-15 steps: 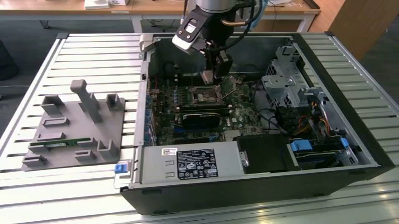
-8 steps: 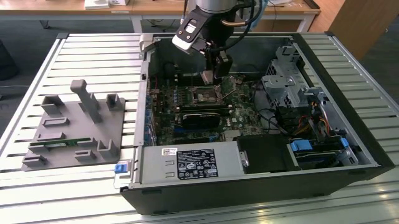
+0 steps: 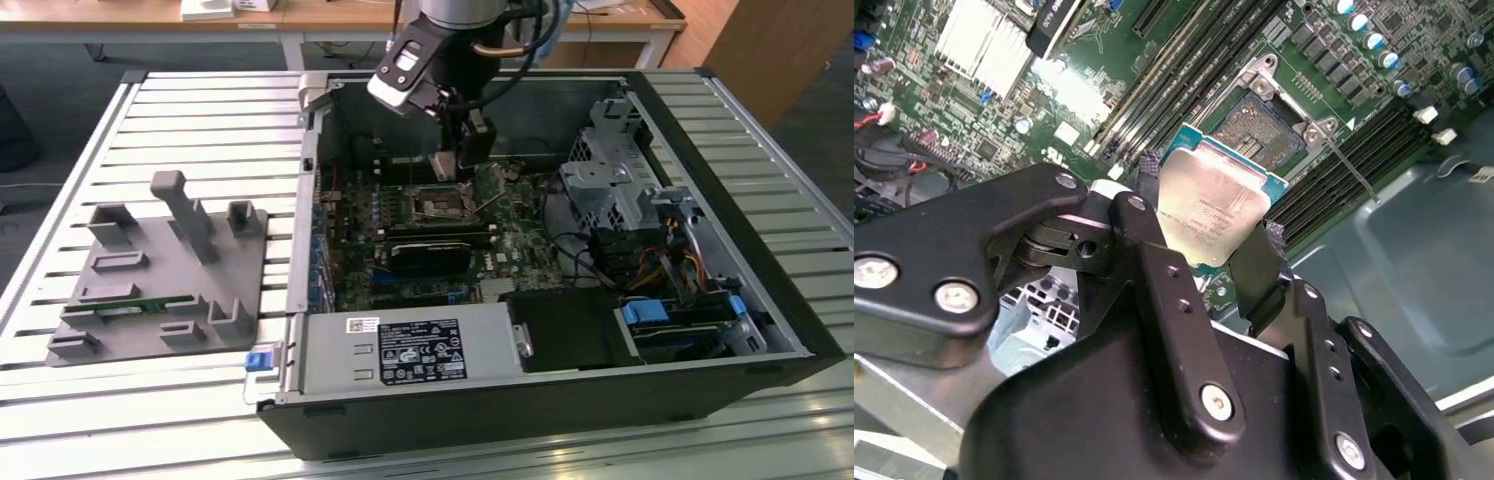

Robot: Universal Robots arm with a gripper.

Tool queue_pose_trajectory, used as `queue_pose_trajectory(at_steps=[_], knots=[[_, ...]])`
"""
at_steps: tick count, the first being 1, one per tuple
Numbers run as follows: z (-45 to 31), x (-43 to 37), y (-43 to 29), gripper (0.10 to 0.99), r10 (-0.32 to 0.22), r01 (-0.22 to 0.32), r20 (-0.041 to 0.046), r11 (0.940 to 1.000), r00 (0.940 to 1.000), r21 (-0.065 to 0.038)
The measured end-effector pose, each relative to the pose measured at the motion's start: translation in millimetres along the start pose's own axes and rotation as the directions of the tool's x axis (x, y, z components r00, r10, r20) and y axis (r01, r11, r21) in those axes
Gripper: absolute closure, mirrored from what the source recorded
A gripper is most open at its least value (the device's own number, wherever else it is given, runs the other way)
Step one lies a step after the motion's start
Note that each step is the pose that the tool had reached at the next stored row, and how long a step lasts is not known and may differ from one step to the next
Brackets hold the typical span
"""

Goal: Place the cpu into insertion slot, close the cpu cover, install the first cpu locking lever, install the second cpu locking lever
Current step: 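Place the cpu into insertion slot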

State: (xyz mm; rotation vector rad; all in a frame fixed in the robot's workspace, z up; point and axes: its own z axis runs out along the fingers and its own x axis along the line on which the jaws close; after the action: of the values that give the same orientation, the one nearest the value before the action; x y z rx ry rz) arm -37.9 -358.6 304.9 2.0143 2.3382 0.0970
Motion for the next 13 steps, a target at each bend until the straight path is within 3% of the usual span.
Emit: queue_pose_trajectory(at_steps=[5, 13], knots=[[2.9, 0.8, -0.2, 0.557, 0.051, -0.051, 0.0045, 0.9987, 0.9987, 0.000], [16.9, 10.5, 0.2, 0.557, 0.074, -0.074, 0.0056, 0.9973, 0.9973, 0.000]])
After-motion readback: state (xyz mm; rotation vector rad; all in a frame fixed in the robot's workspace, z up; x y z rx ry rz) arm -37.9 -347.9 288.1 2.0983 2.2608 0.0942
